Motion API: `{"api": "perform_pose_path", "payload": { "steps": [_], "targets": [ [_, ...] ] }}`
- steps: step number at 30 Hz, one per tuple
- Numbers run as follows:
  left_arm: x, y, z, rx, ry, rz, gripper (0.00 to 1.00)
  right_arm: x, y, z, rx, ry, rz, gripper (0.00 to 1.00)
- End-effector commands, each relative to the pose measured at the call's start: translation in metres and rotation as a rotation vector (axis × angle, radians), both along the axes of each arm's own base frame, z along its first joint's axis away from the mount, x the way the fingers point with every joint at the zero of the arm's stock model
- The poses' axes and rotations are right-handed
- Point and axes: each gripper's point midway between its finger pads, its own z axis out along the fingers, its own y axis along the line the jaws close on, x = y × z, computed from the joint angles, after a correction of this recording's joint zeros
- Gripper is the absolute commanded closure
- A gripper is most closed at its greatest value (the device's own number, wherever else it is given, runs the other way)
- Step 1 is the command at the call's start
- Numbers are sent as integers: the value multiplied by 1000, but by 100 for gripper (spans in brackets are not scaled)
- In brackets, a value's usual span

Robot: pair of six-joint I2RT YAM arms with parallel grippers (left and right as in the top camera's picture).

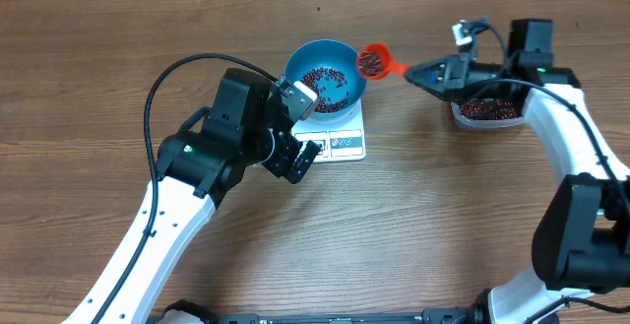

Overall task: Scoop item into bowl and weigh 150g on scale
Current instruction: 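Carry the filled scoop over the teal bowl, then tip the scoop to pour beans into the teal bowl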

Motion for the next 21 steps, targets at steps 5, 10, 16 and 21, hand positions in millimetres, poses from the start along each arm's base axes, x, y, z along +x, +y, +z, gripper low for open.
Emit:
{"api": "perform_pose_path", "payload": {
  "steps": [5, 10, 16, 21],
  "targets": [
    [1, -2, 13, -22, -26, 8, 1, 5, 37, -13, -92, 47, -15, 96],
    [2, -2, 13, -22, -26, 8, 0, 8, 61, -24, -229, 15, -30, 96],
    [2, -2, 13, -22, -26, 8, 1, 14, 72, -16, -414, -60, -45, 96],
    [2, -2, 13, -22, -26, 8, 0, 15, 79, -9, -603, -141, -49, 96]
  ]
}}
